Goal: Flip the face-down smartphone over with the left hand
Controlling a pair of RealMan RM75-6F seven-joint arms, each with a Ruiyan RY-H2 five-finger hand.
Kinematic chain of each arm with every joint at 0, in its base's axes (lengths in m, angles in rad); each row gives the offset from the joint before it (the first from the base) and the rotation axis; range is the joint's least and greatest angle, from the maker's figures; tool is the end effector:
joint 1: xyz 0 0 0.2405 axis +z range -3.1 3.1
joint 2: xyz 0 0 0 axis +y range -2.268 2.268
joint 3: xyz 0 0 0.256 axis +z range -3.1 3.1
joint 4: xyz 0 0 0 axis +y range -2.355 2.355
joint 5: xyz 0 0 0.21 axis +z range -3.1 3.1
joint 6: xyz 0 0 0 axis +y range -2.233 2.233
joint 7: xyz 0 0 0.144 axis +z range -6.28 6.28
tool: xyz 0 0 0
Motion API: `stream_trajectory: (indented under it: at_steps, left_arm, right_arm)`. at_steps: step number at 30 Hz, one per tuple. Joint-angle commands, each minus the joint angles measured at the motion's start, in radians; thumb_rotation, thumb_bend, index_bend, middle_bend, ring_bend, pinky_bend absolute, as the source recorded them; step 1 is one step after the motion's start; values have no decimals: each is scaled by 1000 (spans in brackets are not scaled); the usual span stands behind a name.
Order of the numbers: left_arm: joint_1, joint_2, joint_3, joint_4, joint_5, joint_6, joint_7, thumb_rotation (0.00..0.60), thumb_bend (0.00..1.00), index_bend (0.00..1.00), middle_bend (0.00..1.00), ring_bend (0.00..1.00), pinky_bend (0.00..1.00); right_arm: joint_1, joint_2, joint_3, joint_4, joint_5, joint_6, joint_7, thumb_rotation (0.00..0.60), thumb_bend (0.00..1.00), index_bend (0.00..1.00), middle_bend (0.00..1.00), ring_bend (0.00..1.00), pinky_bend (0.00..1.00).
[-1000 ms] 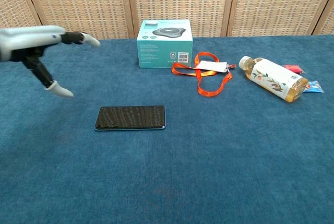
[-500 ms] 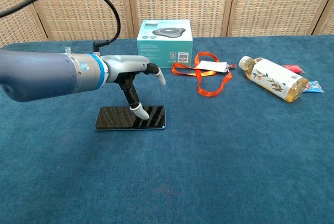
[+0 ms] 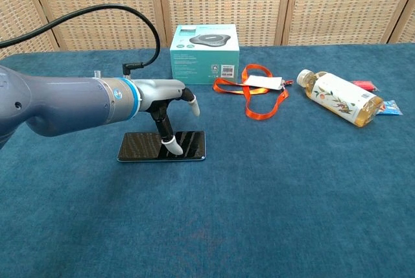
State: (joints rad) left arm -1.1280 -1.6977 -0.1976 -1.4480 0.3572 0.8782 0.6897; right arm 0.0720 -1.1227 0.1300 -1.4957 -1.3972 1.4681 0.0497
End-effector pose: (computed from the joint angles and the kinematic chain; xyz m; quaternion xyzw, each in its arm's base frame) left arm -0.0682 0.3641 -0.0812 -0.7620 -0.4569 -0.2475 0.3866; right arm -0.3427 -0.1939 0.1873 0.5498 -0.3763 0.3744 0.6449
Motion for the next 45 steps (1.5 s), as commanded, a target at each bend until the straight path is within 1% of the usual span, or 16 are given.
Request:
stream_trajectory:
  at_steps: [1, 9, 19, 22, 23, 25, 27, 29, 31, 33, 39, 45]
  left_arm:
    - [2, -20, 6, 29, -2, -9, -16, 600, 0, 228, 0, 0, 0]
    - [-3, -64, 12, 91, -1, -34, -33, 600, 0, 234, 0, 0, 0]
    - [-16, -132, 4, 167, -21, -35, -32, 600, 0, 265, 0, 0, 0]
    - [-15, -146, 2, 178, -16, -25, -32, 600, 9, 363, 0, 0, 0]
    - [-14, -151, 1, 181, -16, -20, -32, 600, 26, 420, 0, 0, 0]
    - [-13, -157, -1, 184, -14, -11, -31, 600, 66, 515, 0, 0, 0]
    - [-11, -161, -1, 184, -11, -2, -28, 600, 128, 612, 0, 0, 0]
    - [-10, -163, -2, 183, -6, 6, -27, 600, 192, 674, 0, 0, 0]
    - [-2, -164, -1, 174, 11, 43, -23, 600, 235, 720, 0, 0, 0]
    - [5, -161, 1, 161, 16, 57, -16, 600, 267, 755, 0, 0, 0]
    - [20, -153, -4, 140, 28, 69, -10, 600, 270, 794, 0, 0, 0]
    - [33, -145, -17, 129, 49, 81, -12, 600, 270, 806, 0, 0, 0]
  right_arm:
    - [1, 2, 0, -2, 0, -2, 4, 600, 0, 0, 0, 0, 0]
    - [3, 4, 2, 4, 9, -14, 14, 600, 0, 0, 0, 0, 0]
    - [4, 7, 5, 17, 18, -25, 42, 600, 0, 0, 0, 0, 0]
    - [4, 9, 6, 21, 21, -27, 51, 600, 0, 0, 0, 0, 0]
    - [4, 9, 7, 22, 21, -27, 53, 600, 0, 0, 0, 0, 0]
    - [3, 10, 7, 23, 22, -27, 58, 600, 0, 0, 0, 0, 0]
    - [3, 11, 8, 23, 22, -27, 62, 600, 0, 0, 0, 0, 0]
    - [3, 12, 8, 24, 23, -27, 65, 600, 0, 0, 0, 0, 0]
    - [3, 13, 8, 26, 25, -31, 72, 600, 0, 0, 0, 0, 0]
    - [3, 14, 8, 27, 25, -33, 74, 600, 0, 0, 0, 0, 0]
    - [5, 14, 7, 22, 21, -34, 74, 600, 0, 0, 0, 0, 0]
    - [6, 14, 6, 19, 21, -36, 70, 600, 0, 0, 0, 0, 0]
